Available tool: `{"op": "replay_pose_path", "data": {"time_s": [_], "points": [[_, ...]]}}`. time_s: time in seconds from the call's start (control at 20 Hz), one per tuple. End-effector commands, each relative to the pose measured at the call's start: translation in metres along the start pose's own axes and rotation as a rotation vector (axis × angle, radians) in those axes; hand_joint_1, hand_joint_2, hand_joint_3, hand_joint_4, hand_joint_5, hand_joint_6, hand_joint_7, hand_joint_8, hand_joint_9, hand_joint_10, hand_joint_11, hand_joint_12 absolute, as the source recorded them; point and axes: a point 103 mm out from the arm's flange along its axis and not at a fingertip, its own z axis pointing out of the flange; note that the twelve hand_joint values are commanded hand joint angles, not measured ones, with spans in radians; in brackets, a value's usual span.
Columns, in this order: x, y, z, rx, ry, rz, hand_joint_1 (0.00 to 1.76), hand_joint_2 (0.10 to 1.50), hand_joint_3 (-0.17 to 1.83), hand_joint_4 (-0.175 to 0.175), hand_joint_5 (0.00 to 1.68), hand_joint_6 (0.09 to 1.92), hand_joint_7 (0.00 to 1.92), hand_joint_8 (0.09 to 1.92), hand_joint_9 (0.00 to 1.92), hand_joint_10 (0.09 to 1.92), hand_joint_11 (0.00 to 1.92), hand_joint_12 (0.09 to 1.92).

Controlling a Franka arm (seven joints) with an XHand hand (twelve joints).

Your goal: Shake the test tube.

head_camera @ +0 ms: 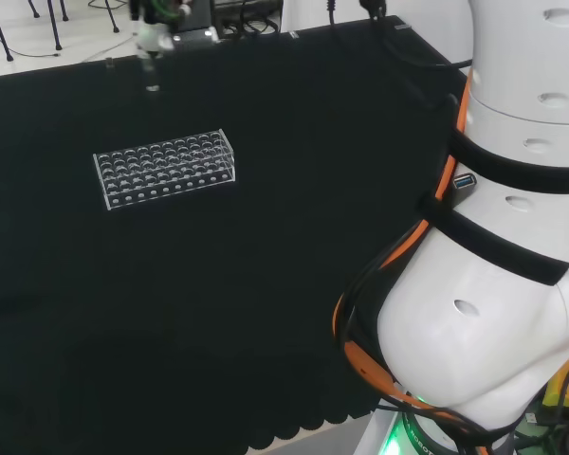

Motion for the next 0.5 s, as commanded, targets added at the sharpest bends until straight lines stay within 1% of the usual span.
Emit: {"op": "replay_pose_path", "data": {"time_s": [0.05,0.15,0.25,0.4,0.5], "points": [[-0.082,-0.015,-0.001,0.017,-0.107,0.152,1.34,0.45,0.92,-0.175,1.42,0.49,1.48,0.47,1.60,0.79,1.36,1.02],[-0.094,-0.016,-0.004,0.014,-0.099,0.173,1.34,0.45,0.92,-0.175,1.42,0.49,1.48,0.47,1.60,0.79,1.36,1.02],[-0.099,-0.017,-0.007,0.011,-0.100,0.177,1.34,0.45,0.92,-0.175,1.42,0.49,1.48,0.47,1.60,0.79,1.36,1.02],[-0.088,-0.015,-0.009,0.010,-0.088,0.159,1.34,0.45,0.92,-0.175,1.42,0.49,1.48,0.47,1.60,0.79,1.36,1.02],[-0.069,-0.010,-0.008,0.010,-0.052,0.128,1.34,0.45,0.92,-0.175,1.42,0.49,1.48,0.47,1.60,0.79,1.36,1.02]]}}
